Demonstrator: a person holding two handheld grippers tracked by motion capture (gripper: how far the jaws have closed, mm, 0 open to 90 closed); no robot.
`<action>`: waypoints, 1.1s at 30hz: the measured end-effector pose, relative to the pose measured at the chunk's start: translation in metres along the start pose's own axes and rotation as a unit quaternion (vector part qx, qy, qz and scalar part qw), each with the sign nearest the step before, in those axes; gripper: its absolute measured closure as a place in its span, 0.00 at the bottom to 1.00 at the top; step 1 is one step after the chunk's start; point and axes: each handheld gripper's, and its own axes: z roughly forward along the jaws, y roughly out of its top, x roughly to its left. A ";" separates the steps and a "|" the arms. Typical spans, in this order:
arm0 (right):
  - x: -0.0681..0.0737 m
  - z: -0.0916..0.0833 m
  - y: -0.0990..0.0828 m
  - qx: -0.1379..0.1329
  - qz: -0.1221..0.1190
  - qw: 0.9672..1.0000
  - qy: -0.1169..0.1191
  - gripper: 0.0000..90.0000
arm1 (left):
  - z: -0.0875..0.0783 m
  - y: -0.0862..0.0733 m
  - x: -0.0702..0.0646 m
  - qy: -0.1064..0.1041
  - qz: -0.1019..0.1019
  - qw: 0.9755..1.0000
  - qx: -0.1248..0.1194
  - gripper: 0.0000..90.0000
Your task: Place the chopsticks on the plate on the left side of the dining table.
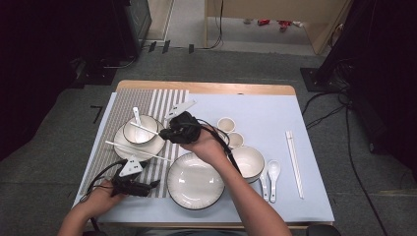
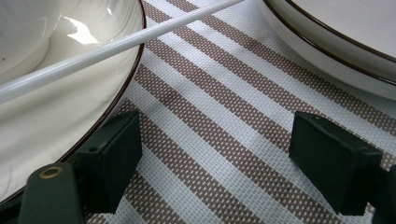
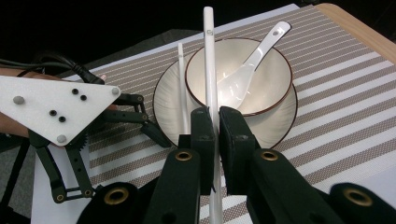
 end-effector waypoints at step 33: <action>0.004 0.033 -0.001 0.013 -0.014 1.000 0.014 0.95 | 0.000 0.000 0.000 0.000 -0.003 1.000 -0.002 0.19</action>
